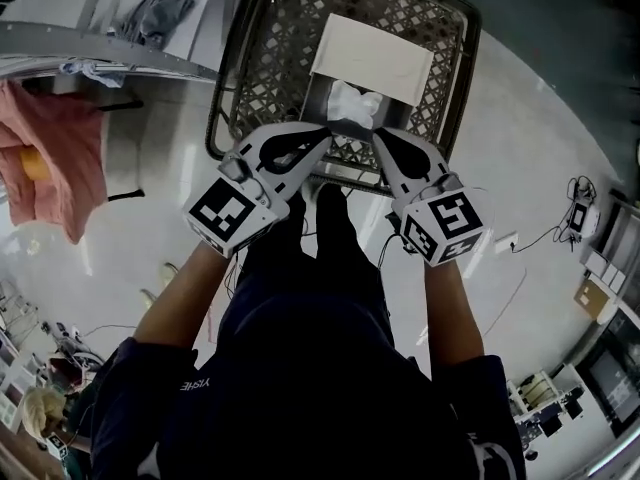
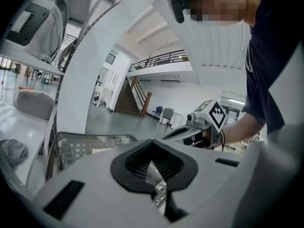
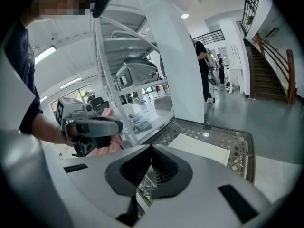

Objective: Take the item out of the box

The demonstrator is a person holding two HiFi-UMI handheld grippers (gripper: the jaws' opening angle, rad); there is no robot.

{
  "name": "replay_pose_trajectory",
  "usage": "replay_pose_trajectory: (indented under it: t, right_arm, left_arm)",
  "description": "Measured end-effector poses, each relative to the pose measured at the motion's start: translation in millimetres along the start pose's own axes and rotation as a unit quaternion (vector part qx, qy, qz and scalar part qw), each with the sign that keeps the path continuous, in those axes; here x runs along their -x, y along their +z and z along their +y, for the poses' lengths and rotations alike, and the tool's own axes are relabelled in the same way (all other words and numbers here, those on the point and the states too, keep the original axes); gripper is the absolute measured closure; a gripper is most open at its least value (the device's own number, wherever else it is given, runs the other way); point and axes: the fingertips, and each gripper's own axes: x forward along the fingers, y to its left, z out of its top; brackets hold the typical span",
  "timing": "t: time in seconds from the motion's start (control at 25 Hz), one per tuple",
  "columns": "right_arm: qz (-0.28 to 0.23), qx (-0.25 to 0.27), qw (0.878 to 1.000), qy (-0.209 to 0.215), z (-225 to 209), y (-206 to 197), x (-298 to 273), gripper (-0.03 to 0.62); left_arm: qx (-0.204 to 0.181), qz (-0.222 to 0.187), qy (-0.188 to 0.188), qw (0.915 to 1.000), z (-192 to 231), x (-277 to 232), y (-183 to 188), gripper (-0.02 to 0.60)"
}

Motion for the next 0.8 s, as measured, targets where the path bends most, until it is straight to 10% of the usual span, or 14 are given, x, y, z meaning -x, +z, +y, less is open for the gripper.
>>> replay_pose_trajectory:
  t: [0.8]
  right_arm:
    - [0.207, 0.099, 0.969, 0.091, -69, -121, -104, 0.571]
  left_arm:
    - [0.08, 0.048, 0.076, 0.9928, 58, -60, -88, 0.575]
